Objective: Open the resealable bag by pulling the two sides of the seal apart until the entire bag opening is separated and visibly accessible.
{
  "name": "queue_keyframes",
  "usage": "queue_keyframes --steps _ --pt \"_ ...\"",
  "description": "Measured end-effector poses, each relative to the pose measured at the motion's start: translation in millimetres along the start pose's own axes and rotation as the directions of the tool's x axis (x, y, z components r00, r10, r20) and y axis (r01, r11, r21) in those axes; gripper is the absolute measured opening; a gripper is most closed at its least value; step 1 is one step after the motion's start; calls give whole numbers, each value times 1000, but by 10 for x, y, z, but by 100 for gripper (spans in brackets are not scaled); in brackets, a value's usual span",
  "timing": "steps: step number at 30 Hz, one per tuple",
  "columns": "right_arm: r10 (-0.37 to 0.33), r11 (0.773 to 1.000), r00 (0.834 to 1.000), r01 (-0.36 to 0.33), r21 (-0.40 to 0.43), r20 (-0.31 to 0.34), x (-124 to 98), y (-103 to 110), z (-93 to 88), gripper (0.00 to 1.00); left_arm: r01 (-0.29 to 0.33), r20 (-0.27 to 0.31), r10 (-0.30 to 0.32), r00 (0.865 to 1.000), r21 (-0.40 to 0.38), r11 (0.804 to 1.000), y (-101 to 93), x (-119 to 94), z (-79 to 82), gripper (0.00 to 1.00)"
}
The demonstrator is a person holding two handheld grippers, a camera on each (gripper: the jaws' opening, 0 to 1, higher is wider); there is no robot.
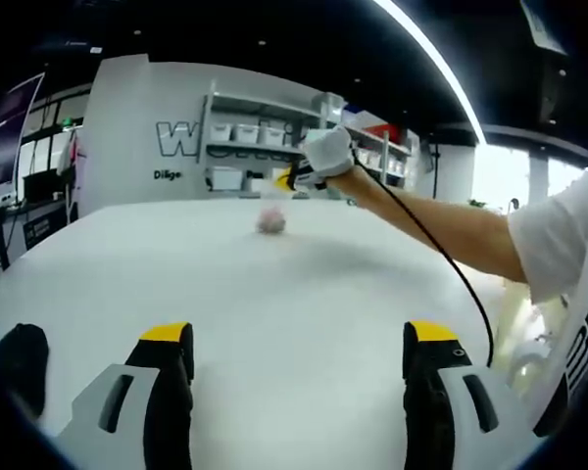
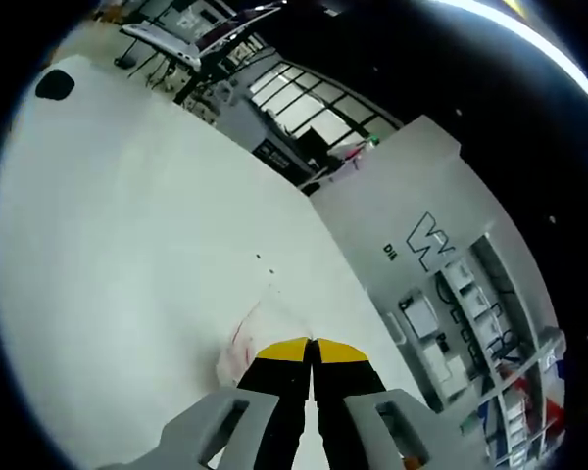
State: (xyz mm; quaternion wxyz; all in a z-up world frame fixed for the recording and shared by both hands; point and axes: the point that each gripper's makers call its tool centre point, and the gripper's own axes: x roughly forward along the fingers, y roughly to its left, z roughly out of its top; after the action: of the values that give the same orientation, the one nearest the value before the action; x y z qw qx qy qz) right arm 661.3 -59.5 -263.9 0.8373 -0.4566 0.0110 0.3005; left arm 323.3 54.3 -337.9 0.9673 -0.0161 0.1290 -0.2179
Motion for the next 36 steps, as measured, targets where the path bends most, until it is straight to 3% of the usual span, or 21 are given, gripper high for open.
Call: queue_keyframes --steps 12,18,22,26,36 --pt "47 997 999 -47 56 11 -89 300 -95 0 5 2 -5 1000 0 1000 -1 1 6 87" --pt "75 981 996 -82 176 46 -131 394 -131 0 6 2 -6 1000 2 1000 -7 1 6 87" --pt "75 977 996 -84 196 52 -183 441 -158 0 6 4 -6 1000 0 1000 -4 2 9 87" --pt "73 973 996 -83 213 55 -264 528 -165 10 7 5 -7 1000 0 1000 2 1 10 87" --pt "68 967 995 -83 241 72 -598 697 -94 11 3 8 -3 1000 5 1000 30 15 20 87"
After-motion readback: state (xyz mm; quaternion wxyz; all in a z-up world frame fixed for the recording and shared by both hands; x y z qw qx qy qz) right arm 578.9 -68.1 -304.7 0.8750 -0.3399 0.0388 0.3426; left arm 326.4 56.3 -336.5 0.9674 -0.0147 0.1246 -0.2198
